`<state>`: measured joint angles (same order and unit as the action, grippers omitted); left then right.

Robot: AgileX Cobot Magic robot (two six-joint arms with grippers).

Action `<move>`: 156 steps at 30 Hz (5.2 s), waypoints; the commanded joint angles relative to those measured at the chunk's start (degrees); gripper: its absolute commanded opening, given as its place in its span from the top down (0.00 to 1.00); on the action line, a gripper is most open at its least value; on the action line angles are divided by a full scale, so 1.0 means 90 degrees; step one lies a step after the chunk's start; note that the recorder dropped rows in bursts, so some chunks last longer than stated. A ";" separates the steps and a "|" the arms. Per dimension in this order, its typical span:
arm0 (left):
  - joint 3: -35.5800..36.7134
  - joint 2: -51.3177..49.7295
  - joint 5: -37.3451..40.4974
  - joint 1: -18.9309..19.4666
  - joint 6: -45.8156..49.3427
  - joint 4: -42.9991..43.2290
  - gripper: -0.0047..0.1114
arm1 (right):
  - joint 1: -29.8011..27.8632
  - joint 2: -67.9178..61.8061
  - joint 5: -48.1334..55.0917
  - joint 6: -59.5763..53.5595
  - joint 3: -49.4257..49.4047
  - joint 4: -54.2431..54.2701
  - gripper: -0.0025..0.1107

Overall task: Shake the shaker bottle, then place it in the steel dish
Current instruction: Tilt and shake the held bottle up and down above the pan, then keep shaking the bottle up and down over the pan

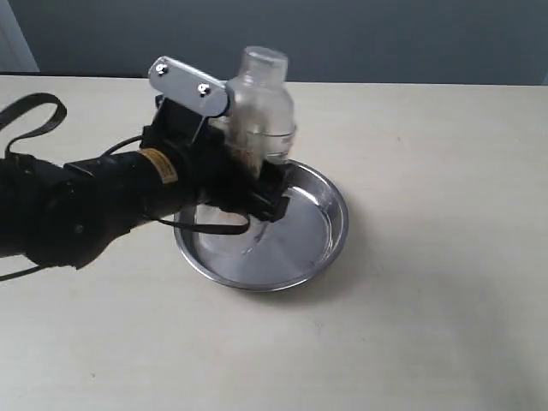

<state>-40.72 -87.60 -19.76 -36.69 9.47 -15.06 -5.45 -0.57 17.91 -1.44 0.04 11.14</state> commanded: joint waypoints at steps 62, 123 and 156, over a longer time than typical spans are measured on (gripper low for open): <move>0.0012 -0.0102 -0.0028 -0.0691 -0.0278 0.0573 0.96 | -0.0014 0.0031 -0.0054 -0.0007 -0.0004 0.0024 0.98; -0.0435 0.1042 -0.1616 0.0019 -0.1221 0.1611 0.96 | -0.0014 0.0031 -0.0054 -0.0007 -0.0004 0.0039 0.98; -0.1337 0.0804 -0.0972 -0.0163 -0.1387 0.2399 0.96 | -0.0014 0.0031 -0.0054 -0.0007 -0.0004 0.0039 0.98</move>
<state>-44.89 -88.95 -15.36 -36.61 -5.37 0.00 -5.45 -0.57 17.91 -1.45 0.04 11.57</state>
